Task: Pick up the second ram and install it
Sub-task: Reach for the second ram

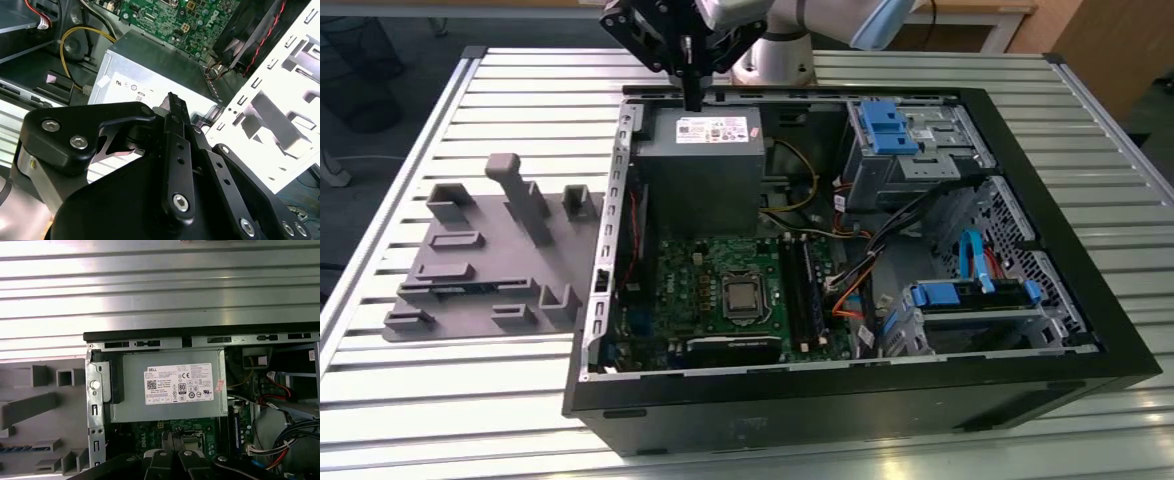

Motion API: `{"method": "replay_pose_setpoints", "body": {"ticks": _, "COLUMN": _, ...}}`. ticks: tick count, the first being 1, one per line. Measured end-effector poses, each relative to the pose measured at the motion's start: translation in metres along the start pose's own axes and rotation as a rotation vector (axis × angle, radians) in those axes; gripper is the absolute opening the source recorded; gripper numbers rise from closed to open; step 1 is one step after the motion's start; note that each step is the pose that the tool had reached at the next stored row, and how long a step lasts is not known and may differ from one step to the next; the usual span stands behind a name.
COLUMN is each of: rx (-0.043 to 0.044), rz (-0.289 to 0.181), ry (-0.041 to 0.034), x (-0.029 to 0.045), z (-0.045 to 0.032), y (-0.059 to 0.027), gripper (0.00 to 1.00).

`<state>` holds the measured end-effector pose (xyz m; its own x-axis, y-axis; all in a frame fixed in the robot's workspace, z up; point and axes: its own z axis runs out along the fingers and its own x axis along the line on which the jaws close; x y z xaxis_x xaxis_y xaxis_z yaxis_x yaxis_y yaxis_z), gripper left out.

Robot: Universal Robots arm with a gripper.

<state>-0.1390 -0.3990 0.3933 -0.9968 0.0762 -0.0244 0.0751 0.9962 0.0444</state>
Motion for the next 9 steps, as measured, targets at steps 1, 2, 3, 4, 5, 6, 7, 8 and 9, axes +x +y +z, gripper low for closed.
{"method": "replay_pose_setpoints", "body": {"ticks": 1, "rx": 0.0, "rz": 0.0, "ry": 0.0, "x": 0.0007, "z": 0.0, "y": -0.0001, "gripper": 0.11}}
{"method": "replay_pose_setpoints", "body": {"ticks": 2, "rx": 0.0, "rz": 0.0, "ry": 0.0, "x": 0.0015, "z": 0.0, "y": -0.0001, "gripper": 0.11}}
{"method": "replay_pose_setpoints", "body": {"ticks": 3, "rx": 0.0, "rz": 0.0, "ry": 0.0, "x": 0.0022, "z": 0.0, "y": -0.0001, "gripper": 0.11}}
{"method": "replay_pose_setpoints", "body": {"ticks": 4, "rx": 0.0, "rz": 0.0, "ry": 0.0, "x": 0.003, "z": 0.0, "y": -0.0002, "gripper": 0.11}}
{"method": "replay_pose_setpoints", "body": {"ticks": 5, "rx": 0.0001, "rz": 0.0, "ry": 0.0, "x": 0.0037, "z": -0.0001, "y": -0.0003, "gripper": 0.11}}
{"method": "replay_pose_setpoints", "body": {"ticks": 6, "rx": 0.0, "rz": 0.0, "ry": 0.0, "x": 0.0044, "z": -0.0001, "y": -0.0003, "gripper": 0.11}}
{"method": "replay_pose_setpoints", "body": {"ticks": 7, "rx": 0.0, "rz": 0.0, "ry": 0.0, "x": 0.0051, "z": -0.0001, "y": -0.0004, "gripper": 0.11}}
{"method": "replay_pose_setpoints", "body": {"ticks": 8, "rx": 0.0, "rz": 0.0, "ry": 0.0, "x": 0.0058, "z": -0.0001, "y": -0.0004, "gripper": 0.11}}
{"method": "replay_pose_setpoints", "body": {"ticks": 9, "rx": 0.0, "rz": 0.0, "ry": 0.0, "x": 0.0065, "z": -0.0001, "y": -0.0005, "gripper": 0.11}}
